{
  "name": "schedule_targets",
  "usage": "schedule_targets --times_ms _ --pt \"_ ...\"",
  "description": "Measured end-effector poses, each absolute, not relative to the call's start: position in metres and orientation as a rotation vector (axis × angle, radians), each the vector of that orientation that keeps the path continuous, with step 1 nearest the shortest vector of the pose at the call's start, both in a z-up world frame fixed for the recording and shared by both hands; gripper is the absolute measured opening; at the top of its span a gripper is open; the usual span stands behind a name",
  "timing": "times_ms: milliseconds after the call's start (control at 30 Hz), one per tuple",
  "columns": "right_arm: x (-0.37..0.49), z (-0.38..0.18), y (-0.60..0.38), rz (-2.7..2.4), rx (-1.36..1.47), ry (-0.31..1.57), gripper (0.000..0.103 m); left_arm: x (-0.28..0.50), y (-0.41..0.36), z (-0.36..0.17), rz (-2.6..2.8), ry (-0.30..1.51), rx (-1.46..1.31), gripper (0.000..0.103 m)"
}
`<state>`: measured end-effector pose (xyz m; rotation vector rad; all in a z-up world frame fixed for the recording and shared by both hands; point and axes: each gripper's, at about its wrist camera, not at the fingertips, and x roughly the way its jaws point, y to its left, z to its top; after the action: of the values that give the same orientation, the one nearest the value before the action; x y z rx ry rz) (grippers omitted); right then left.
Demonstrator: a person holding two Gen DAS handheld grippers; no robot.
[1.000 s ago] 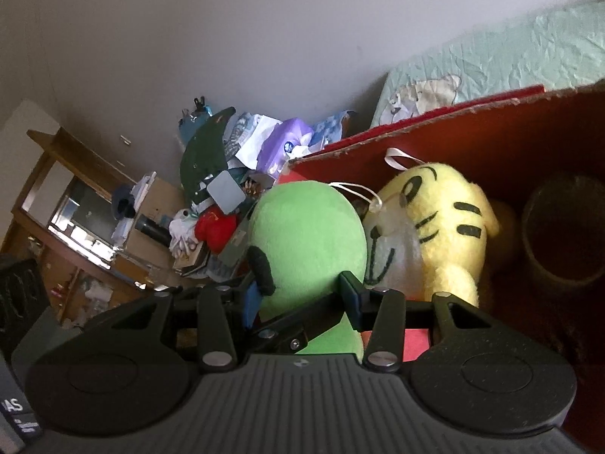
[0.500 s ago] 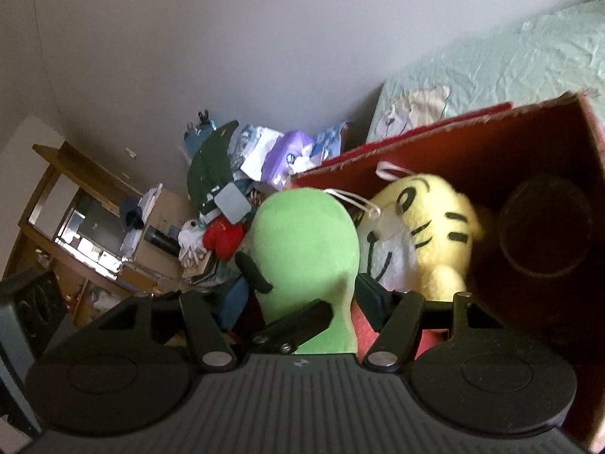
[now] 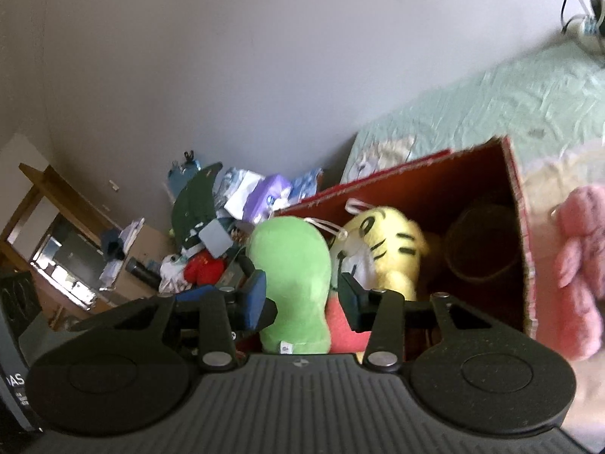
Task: Organize objects
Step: 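Carry the green plush with the right gripper into the red box, then open the right gripper to release the green plush in the box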
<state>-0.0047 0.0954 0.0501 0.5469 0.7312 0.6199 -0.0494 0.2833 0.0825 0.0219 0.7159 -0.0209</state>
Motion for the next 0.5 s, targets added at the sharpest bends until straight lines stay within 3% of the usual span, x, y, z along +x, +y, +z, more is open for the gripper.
schedule_targets --times_ms 500 --pt "-0.040 0.050 0.069 0.454 0.465 0.662 0.046 -0.048 0.238 0.080 -0.064 0.766 0.097 0.084"
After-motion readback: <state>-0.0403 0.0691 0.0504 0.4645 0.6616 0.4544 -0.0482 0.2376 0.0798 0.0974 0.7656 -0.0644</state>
